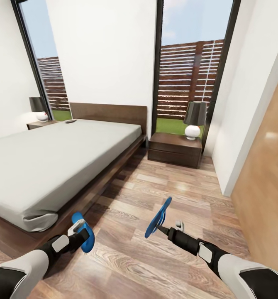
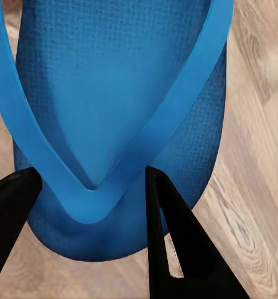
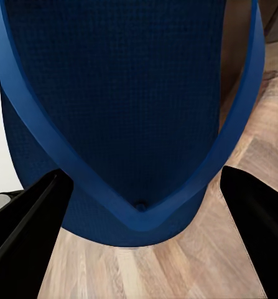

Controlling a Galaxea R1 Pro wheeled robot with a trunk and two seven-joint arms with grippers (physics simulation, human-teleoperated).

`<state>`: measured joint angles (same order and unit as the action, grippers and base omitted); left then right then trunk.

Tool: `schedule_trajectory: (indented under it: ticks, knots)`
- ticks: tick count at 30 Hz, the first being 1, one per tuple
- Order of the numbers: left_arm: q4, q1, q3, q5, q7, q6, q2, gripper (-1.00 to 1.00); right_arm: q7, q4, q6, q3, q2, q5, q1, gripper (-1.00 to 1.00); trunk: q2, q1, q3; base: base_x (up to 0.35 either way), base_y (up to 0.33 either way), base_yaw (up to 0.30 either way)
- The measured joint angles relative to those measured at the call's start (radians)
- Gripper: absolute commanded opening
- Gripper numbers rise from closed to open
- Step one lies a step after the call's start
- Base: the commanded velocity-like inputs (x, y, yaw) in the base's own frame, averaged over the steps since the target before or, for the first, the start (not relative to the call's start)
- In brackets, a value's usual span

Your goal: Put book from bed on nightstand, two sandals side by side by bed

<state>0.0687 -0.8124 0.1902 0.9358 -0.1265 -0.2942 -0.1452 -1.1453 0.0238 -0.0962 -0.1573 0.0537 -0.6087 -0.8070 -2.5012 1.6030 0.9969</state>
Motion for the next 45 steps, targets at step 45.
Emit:
schedule_trajectory:
  ticks: [45]
  knots:
    - [0.000,0.000,-0.001,0.005,0.004,-0.003,0.001,-1.00,-0.001,-0.008,0.003,0.009,0.000,-0.002,0.000,-1.00,0.000,0.000,0.000,0.150,-0.001,0.000]
